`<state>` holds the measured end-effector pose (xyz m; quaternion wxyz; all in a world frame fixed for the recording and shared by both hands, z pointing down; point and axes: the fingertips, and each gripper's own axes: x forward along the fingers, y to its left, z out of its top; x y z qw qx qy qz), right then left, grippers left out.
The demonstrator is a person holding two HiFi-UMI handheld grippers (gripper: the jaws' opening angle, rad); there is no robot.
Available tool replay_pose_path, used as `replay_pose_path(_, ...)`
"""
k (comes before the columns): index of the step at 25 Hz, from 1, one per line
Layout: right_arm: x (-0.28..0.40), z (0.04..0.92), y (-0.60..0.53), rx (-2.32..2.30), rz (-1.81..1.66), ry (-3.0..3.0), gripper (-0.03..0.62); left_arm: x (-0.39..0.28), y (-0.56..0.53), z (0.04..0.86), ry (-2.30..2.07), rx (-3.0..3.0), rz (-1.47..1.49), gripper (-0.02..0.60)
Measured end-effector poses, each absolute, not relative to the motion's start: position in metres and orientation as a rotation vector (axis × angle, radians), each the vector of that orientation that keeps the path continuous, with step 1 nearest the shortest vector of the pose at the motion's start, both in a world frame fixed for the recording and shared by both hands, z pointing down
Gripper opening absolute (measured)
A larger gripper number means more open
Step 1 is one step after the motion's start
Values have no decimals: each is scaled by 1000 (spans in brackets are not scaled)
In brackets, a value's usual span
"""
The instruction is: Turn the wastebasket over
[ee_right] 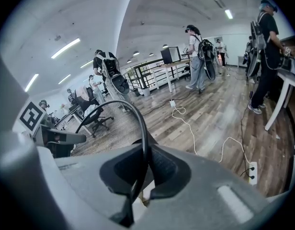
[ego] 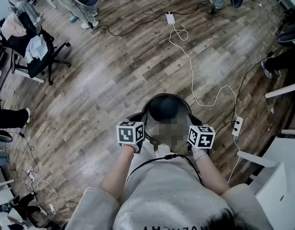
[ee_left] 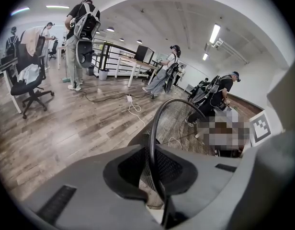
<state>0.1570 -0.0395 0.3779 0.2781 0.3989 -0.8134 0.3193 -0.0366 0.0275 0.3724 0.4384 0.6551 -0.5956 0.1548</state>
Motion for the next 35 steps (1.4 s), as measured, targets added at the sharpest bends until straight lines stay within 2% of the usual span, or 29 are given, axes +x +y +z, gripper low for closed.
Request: replay_pose_path(35, 190, 376, -19, 1106, 862, -2195, 23, -5, 44, 370, -1480, 1653, 409, 37)
